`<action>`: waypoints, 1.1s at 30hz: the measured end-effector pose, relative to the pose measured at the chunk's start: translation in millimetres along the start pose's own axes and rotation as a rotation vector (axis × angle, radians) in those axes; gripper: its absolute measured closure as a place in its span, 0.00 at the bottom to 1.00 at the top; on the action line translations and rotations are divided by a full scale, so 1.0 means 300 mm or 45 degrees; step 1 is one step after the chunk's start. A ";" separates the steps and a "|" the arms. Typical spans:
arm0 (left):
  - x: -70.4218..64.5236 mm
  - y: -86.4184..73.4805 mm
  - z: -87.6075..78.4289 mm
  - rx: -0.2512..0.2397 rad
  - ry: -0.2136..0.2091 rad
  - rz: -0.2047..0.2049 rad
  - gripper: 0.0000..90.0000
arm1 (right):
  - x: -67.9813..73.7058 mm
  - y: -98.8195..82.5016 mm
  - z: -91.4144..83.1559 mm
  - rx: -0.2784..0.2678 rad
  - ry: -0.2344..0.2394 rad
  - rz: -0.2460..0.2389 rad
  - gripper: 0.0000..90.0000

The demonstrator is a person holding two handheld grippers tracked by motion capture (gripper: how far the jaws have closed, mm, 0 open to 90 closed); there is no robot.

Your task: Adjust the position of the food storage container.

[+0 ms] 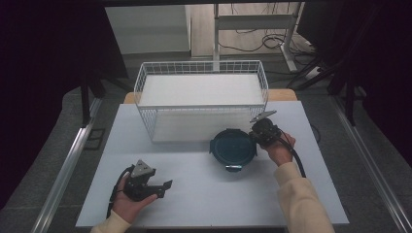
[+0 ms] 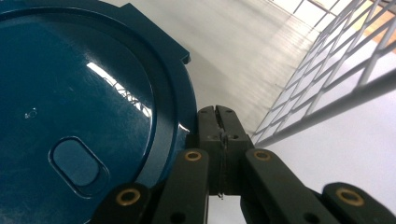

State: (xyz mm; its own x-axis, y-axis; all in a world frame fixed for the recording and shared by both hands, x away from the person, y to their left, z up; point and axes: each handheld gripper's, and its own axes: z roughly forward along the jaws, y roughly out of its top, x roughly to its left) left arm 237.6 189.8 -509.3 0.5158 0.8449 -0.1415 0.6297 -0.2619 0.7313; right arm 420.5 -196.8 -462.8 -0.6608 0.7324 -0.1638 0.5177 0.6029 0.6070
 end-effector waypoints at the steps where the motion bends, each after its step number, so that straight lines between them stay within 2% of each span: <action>1: 0.000 0.000 0.001 0.002 0.000 -0.001 0.25 | 0.001 0.000 0.000 -0.001 -0.003 -0.012 1.00; 5: 0.003 -0.001 0.003 0.008 0.000 -0.004 0.25 | 0.008 0.000 -0.002 -0.001 -0.011 -0.038 1.00; 8: 0.008 0.003 -0.001 -0.002 -0.035 -0.030 0.25 | 0.012 -0.005 -0.006 -0.009 0.000 -0.038 1.00; 20: 0.018 0.008 -0.010 -0.020 -0.016 -0.042 0.25 | 0.067 -0.016 -0.014 -0.052 0.033 -0.073 1.00; 29: 0.026 0.014 -0.020 -0.034 -0.001 -0.050 0.25 | 0.132 -0.006 -0.014 -0.068 0.076 -0.143 1.00; 33: 0.047 0.025 -0.044 -0.066 0.011 -0.075 0.25 | 0.157 -0.003 -0.016 -0.069 0.094 -0.168 1.00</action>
State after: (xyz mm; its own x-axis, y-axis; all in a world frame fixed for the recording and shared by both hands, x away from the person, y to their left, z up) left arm 242.0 206.0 -497.0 0.4737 0.8621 -0.1801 0.6279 -0.1872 0.7555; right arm 386.1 -164.4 -467.4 -0.7603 0.6216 -0.1887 0.3951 0.6731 0.6252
